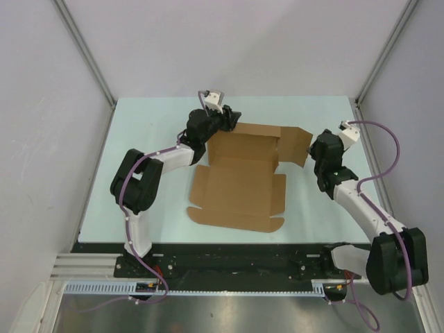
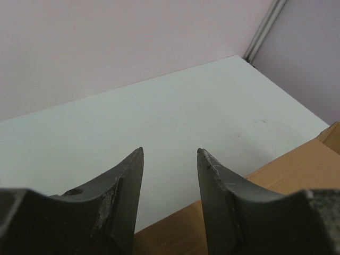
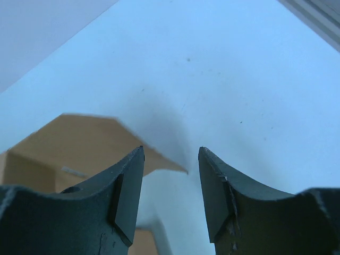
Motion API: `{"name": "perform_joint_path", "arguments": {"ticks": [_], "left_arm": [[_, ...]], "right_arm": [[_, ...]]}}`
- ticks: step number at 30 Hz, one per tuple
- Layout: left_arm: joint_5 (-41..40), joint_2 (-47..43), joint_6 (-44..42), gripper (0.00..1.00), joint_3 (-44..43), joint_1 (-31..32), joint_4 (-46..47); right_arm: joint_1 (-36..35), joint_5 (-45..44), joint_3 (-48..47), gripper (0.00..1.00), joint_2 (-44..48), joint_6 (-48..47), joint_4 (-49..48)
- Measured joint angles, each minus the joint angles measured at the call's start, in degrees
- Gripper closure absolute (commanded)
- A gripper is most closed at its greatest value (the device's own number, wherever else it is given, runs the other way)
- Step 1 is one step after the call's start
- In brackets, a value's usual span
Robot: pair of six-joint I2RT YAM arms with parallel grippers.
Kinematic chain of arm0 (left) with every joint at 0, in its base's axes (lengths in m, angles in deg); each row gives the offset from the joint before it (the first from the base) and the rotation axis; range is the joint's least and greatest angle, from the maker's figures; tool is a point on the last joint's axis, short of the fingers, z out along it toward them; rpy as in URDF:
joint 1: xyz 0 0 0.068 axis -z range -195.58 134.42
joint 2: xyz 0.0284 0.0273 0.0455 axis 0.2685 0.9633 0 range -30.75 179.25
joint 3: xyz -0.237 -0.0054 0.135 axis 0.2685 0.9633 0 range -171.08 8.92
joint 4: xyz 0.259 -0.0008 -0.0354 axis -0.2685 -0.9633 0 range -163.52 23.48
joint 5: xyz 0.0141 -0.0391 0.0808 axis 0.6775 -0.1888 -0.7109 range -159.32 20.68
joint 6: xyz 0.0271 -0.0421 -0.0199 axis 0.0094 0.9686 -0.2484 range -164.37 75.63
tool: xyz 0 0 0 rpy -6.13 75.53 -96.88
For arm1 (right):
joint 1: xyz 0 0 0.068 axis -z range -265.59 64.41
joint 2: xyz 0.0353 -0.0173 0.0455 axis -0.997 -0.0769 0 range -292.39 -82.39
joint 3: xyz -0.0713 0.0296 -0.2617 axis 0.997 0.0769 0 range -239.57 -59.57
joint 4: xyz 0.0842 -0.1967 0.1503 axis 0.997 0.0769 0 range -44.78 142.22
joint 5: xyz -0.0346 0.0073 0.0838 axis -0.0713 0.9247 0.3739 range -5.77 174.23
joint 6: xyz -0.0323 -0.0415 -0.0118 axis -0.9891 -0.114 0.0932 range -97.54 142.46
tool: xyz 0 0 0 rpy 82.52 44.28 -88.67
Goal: Fold the paper box
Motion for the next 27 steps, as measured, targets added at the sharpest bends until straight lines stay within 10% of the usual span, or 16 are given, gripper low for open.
{"name": "perform_joint_path", "arguments": {"ticks": [14,27], "left_arm": [[-0.02,0.00,-1.14,0.50,0.37,0.15,0.55],[-0.02,0.00,-1.33,0.50,0.42,0.26,0.63]], "right_arm": [[17.05,25.83,-0.33,0.53,-21.03,8.74,-18.14],[13.92,44.00,-0.31,0.56,-24.72,9.75,-25.51]]}}
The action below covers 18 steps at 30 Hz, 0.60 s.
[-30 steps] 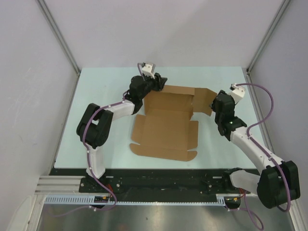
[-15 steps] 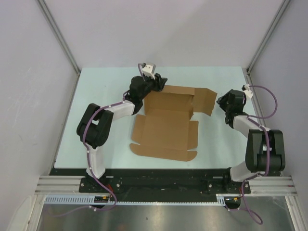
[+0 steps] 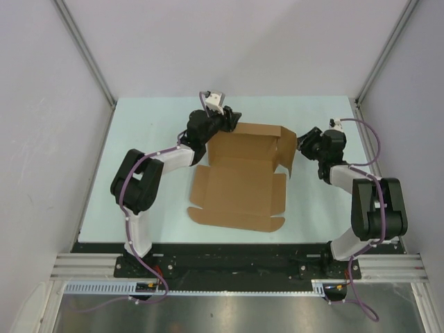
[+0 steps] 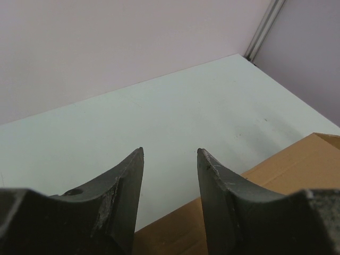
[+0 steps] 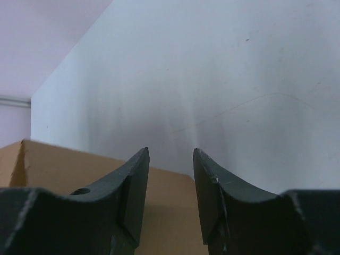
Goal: Fold the paper box
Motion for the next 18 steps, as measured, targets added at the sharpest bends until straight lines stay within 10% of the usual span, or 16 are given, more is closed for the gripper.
{"name": "perform_joint_path", "arguments": {"ticks": [18], "left_arm": [[-0.20,-0.13,-0.07,0.50,0.39,0.11,0.48]], "right_arm": [[-7.06,0.96,1.99,0.55,6.60,-9.35,3.54]]}}
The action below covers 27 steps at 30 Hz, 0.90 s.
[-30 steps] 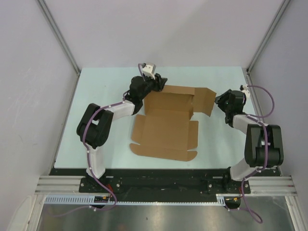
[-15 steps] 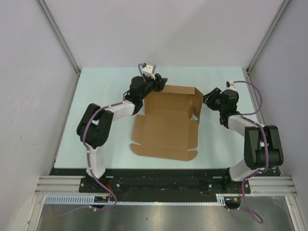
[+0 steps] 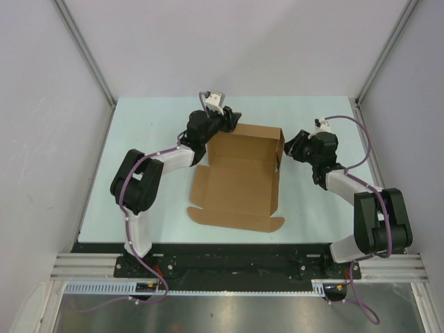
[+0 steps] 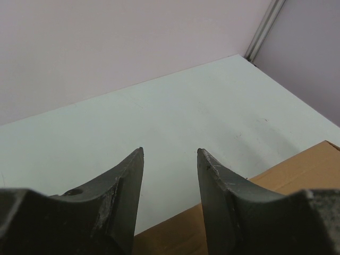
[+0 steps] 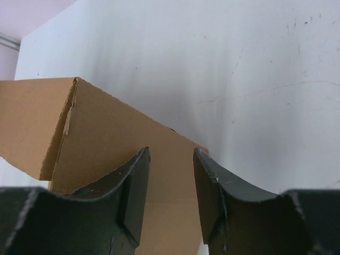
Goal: Fold the paper box
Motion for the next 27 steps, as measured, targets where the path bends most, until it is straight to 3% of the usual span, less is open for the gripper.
{"name": "perform_joint_path", "arguments": {"ticks": [7,17,22,27], "left_arm": [[-0.02,-0.63,-0.42,0.50,0.76,0.26,-0.02],[-0.02,-0.79,-0.96,0.50,1.01,0.44,0.00],[0.00,-0.81,-0.92,0.50,1.03,0.46,0.04],[0.00,-0.81,-0.92,0.50,1.03,0.46,0.04]], "right_arm": [[-0.72,-2.62,2.12,0.51,4.70,-1.99,3.54],[-1.75,-8.63,7.91,0.52,26.01,-2.03,11.30],[-6.34,-11.74,12.83,0.56,38.60,-1.46,17.16],[-12.83,-14.01,18.40,0.63,42.82,0.83,20.20]]}}
